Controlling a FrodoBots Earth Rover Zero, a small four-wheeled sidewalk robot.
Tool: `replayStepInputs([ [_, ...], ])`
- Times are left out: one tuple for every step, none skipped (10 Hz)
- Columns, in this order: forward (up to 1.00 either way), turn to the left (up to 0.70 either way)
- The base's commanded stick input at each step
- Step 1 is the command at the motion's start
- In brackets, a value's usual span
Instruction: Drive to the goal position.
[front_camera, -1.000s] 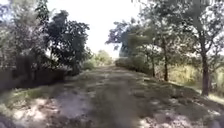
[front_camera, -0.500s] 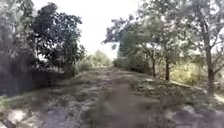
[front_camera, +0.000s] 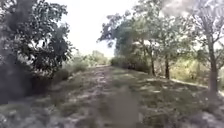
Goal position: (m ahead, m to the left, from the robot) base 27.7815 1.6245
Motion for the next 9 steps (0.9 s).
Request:
replayStepInputs([
  [0.70, 0.00],
  [0.70, 0.00],
  [0.70, 0.12],
  [0.70, 0.31],
  [0.70, 0.35],
  [0.70, 0.35],
  [0.70, 0.25],
  [0.70, 0.03],
  [0.70, 0.00],
])
